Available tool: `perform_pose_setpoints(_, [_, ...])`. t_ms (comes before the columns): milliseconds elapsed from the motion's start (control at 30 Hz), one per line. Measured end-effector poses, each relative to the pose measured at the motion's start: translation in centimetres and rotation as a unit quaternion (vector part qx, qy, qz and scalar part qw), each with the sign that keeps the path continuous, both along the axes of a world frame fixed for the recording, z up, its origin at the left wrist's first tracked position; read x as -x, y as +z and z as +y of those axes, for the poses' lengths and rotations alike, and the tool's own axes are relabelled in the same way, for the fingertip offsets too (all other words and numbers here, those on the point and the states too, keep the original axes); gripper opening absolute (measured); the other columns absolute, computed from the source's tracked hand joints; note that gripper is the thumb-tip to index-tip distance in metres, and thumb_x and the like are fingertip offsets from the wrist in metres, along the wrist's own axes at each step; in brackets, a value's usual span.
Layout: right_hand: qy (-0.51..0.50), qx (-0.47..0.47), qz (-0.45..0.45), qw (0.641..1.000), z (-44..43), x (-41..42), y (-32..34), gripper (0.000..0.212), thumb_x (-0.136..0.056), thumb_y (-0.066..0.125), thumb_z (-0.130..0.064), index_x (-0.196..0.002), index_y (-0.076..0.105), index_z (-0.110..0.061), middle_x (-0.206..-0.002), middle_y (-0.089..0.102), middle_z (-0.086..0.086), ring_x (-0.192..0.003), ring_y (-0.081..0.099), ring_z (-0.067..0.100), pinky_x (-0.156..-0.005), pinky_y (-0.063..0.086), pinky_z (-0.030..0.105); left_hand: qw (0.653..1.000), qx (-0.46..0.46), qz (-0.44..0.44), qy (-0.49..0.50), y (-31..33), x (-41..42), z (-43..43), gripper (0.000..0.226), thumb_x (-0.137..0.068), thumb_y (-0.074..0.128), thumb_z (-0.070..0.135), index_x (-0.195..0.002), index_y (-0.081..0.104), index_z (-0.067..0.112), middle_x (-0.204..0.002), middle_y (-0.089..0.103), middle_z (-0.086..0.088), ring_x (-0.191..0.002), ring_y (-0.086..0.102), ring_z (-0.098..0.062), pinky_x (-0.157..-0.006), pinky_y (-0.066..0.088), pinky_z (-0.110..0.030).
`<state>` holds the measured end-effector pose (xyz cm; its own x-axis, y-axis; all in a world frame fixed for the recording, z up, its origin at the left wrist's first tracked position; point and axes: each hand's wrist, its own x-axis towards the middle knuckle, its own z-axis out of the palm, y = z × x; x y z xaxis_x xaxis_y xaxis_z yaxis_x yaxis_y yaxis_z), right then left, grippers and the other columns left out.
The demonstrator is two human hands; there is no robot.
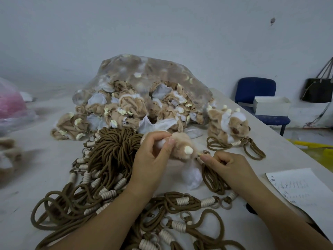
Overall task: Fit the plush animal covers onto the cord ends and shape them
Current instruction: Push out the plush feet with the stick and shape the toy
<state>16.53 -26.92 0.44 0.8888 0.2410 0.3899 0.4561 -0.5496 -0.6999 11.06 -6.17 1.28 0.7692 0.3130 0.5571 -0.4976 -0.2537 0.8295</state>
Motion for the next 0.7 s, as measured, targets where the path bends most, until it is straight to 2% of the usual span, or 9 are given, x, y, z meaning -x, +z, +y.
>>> perform_pose_setpoints(133, [0.01, -0.015, 0.004, 1.0, -0.04, 0.07, 0.15, 0.066, -0.07, 0.06, -0.068, -0.056, 0.036, -0.008, -0.047, 0.036, -0.004, -0.045, 0.036, 0.005, -0.046, 0.033, 0.015, 0.999, 0.033, 0.006, -0.019, -0.08, 0.12, -0.05, 0.009, -0.09, 0.057, 0.04, -0.094, 0.065, 0.042, -0.095, 0.067, 0.014, -0.09, 0.065, -0.008, -0.079, 0.055, -0.027])
perform_pose_setpoints(233, [0.006, -0.006, 0.011, 1.0, -0.27, 0.09, 0.27, 0.067, -0.068, 0.059, -0.07, -0.056, 0.038, -0.008, -0.046, 0.036, -0.005, -0.045, 0.035, 0.005, -0.046, 0.033, 0.016, 0.999, 0.045, 0.009, -0.018, -0.02, 0.18, -0.02, 0.012, -0.088, 0.057, 0.04, -0.096, 0.066, 0.04, -0.092, 0.068, 0.011, -0.089, 0.065, -0.011, -0.079, 0.056, -0.031])
perform_pose_setpoints(367, [-0.004, -0.004, 0.023, 1.0, -0.82, -0.06, 0.47, 0.069, -0.064, 0.058, -0.072, -0.057, 0.039, -0.006, -0.047, 0.035, -0.005, -0.046, 0.035, 0.006, -0.047, 0.031, 0.019, 0.997, 0.069, 0.014, -0.01, -0.08, 0.03, 0.19, 0.014, -0.086, 0.059, 0.04, -0.095, 0.067, 0.035, -0.097, 0.069, 0.008, -0.094, 0.065, -0.011, -0.079, 0.053, -0.025])
perform_pose_setpoints(500, [0.021, -0.003, 0.015, 1.0, -0.64, 0.0, 0.41, 0.066, -0.066, 0.06, -0.07, -0.056, 0.041, -0.008, -0.046, 0.036, -0.007, -0.046, 0.036, 0.005, -0.047, 0.032, 0.02, 1.0, 0.022, 0.006, -0.021, -0.11, 0.19, -0.07, 0.011, -0.09, 0.059, 0.033, -0.097, 0.067, 0.036, -0.103, 0.067, 0.007, -0.098, 0.063, -0.006, -0.084, 0.05, -0.018])
perform_pose_setpoints(600, [0.031, -0.018, 0.018, 0.999, -0.39, 0.06, 0.34, 0.067, -0.067, 0.062, -0.068, -0.055, 0.036, -0.008, -0.047, 0.034, -0.006, -0.045, 0.034, 0.006, -0.045, 0.031, 0.015, 1.0, 0.006, 0.007, -0.026, -0.12, 0.24, -0.13, 0.015, -0.094, 0.06, 0.026, -0.095, 0.066, 0.039, -0.103, 0.067, 0.008, -0.099, 0.062, -0.003, -0.083, 0.048, -0.013])
perform_pose_setpoints(700, [0.029, -0.032, 0.031, 0.999, -0.17, 0.12, 0.3, 0.067, -0.068, 0.063, -0.066, -0.056, 0.033, -0.007, -0.049, 0.033, -0.004, -0.045, 0.033, 0.006, -0.044, 0.031, 0.013, 1.0, 0.015, 0.003, -0.024, -0.07, 0.24, -0.12, 0.01, -0.092, 0.06, 0.029, -0.094, 0.065, 0.038, -0.1, 0.066, 0.012, -0.095, 0.062, -0.002, -0.08, 0.047, -0.013])
